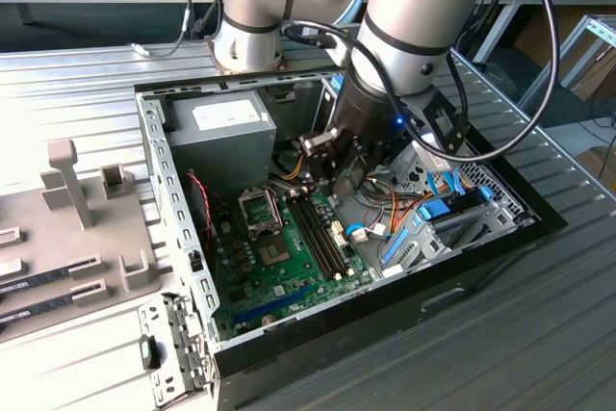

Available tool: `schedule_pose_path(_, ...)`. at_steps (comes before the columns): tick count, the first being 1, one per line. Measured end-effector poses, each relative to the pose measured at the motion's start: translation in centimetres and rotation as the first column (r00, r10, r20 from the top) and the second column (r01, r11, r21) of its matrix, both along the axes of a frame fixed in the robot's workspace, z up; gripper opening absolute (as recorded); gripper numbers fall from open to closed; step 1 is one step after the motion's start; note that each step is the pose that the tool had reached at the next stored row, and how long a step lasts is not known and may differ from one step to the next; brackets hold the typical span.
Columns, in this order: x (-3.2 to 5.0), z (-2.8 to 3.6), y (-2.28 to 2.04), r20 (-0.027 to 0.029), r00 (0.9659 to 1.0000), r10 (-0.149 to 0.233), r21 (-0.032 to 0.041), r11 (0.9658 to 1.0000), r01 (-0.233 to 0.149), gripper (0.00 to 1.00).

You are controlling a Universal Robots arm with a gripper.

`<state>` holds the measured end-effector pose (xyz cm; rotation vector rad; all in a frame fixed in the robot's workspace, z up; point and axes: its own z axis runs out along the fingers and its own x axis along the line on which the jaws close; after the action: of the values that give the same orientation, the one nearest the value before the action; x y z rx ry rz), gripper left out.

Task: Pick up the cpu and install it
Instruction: 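Place the cpu into insertion slot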

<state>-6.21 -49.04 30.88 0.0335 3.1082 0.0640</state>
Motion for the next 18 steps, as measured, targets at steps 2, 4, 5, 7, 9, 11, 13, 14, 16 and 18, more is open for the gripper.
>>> schedule_pose_path(2, -0.03, -0.20, -0.01, 0.0000, 1.0000, 0.000, -0.0001, 1.0000, 0.000, 0.47)
schedule_pose_path(4, -0.04, -0.25, -0.01, 0.0000, 1.0000, 0.000, -0.0001, 1.0000, 0.000, 0.47)
schedule_pose_path(5, -0.04, -0.31, -0.01, -0.0001, 1.0000, 0.000, -0.0001, 1.0000, 0.000, 0.47)
schedule_pose_path(7, -0.04, -0.37, -0.01, 0.0000, 1.0000, 0.000, 0.0000, 1.0000, 0.000, 0.47)
schedule_pose_path(9, -0.04, -0.41, -0.01, -0.0001, 1.0000, 0.000, -0.0001, 1.0000, 0.000, 0.47)
schedule_pose_path(11, -0.05, -0.45, -0.01, 0.0000, 1.0000, 0.000, 0.0000, 1.0000, 0.000, 0.47)
schedule_pose_path(13, -0.05, -0.47, -0.01, 0.0000, 1.0000, 0.000, -0.0001, 1.0000, 0.000, 0.47)
schedule_pose_path(14, -0.05, -0.49, -0.01, 0.0000, 1.0000, 0.000, -0.0001, 1.0000, 0.000, 0.47)
schedule_pose_path(16, -0.05, -0.54, -0.01, 0.0000, 1.0000, 0.000, -0.0001, 1.0000, 0.000, 0.47)
schedule_pose_path(18, -0.06, -0.57, -0.01, -0.0001, 1.0000, 0.000, -0.0001, 1.0000, 0.000, 0.47)
